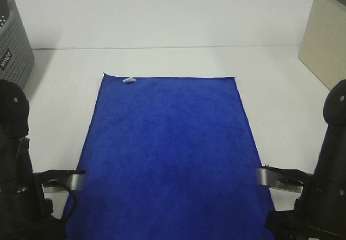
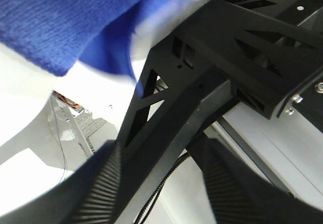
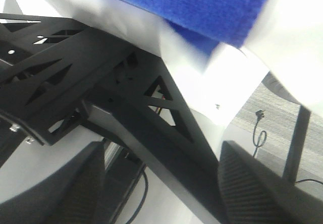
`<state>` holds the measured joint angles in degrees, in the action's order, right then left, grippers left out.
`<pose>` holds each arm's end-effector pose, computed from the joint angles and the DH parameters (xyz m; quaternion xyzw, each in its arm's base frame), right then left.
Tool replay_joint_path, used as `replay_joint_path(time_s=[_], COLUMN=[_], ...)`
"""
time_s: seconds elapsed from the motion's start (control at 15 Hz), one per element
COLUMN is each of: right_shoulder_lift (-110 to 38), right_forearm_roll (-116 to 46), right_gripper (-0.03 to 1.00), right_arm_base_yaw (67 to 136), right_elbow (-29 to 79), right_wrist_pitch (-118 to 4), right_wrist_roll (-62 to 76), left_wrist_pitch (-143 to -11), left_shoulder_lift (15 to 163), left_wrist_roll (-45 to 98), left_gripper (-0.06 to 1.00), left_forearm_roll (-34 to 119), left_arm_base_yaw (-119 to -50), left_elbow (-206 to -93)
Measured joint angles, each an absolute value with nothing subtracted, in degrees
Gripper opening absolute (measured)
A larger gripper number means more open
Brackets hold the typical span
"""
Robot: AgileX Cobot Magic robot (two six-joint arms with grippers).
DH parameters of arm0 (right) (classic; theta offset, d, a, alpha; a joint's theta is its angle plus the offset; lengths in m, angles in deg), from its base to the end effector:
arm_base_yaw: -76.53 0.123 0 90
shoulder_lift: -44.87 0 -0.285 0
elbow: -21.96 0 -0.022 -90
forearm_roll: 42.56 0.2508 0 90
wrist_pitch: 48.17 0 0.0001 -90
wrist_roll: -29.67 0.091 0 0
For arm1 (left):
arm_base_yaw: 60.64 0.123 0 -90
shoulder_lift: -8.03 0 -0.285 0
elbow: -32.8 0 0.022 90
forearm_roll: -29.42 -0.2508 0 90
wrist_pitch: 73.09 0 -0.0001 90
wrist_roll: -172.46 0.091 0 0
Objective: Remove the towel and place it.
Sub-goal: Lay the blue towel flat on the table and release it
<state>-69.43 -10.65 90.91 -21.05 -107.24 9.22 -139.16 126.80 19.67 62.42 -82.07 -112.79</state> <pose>0.1749 0.0875 0.0912 0.0751 -0.9338 -0.1955 0.2902 0.1922 -0.1241 0.0946 -0.1936 -0.9036 0.2218 0.3112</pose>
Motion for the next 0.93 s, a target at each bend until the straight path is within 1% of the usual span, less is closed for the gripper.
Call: replay_joint_path(time_s=[0.07,0.13,0.33,0.67,0.8,0.93], right_shoulder_lift=[-69.4,-69.4,-69.1,-63.9,-63.3,-63.3], right_forearm_roll=[-9.6,-9.0,-8.7,-9.7,-10.4,-10.5], right_gripper=[0.65,0.65,0.65,0.65,0.65,0.64], right_arm_base_yaw=[90.9,90.9,90.9,90.7,88.6,84.5], right_elbow=[-21.1,-21.1,-19.6,-9.2,-4.2,1.9], right_wrist_pitch=[-108.2,-108.4,-110.2,-112.4,-113.9,-115.1], right_wrist_roll=[9.2,9.2,9.2,12.9,14.9,14.9], left_wrist_pitch=[-139.8,-140.1,-141.6,-142.1,-142.2,-142.3], left_shoulder_lift=[126.8,126.8,126.8,126.9,126.9,126.9], left_wrist_roll=[19.7,19.7,19.7,19.7,18.8,16.6], left_gripper=[0.57,0.60,0.61,0.61,0.61,0.61], left_forearm_roll=[62.6,62.6,62.6,62.5,62.4,59.8], left_arm_base_yaw=[-82.1,-82.1,-82.1,-82.1,-82.1,-82.1], left_elbow=[-112.8,-112.8,-114.0,-122.5,-128.0,-134.4])
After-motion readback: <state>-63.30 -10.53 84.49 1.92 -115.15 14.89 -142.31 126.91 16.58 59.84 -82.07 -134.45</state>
